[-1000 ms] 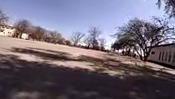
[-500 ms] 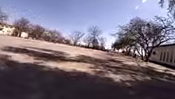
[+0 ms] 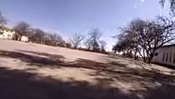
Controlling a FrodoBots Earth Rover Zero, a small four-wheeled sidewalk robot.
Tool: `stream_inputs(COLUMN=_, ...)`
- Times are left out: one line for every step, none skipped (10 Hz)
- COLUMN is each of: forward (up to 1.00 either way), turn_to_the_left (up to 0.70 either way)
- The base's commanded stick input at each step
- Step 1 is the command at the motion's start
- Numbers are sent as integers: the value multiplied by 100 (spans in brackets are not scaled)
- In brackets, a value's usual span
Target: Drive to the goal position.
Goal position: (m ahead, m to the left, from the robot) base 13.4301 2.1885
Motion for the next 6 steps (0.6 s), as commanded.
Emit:
stream_inputs(forward=100, turn_to_the_left=0)
stream_inputs(forward=100, turn_to_the_left=0)
stream_inputs(forward=100, turn_to_the_left=0)
stream_inputs(forward=100, turn_to_the_left=0)
stream_inputs(forward=100, turn_to_the_left=0)
stream_inputs(forward=100, turn_to_the_left=0)
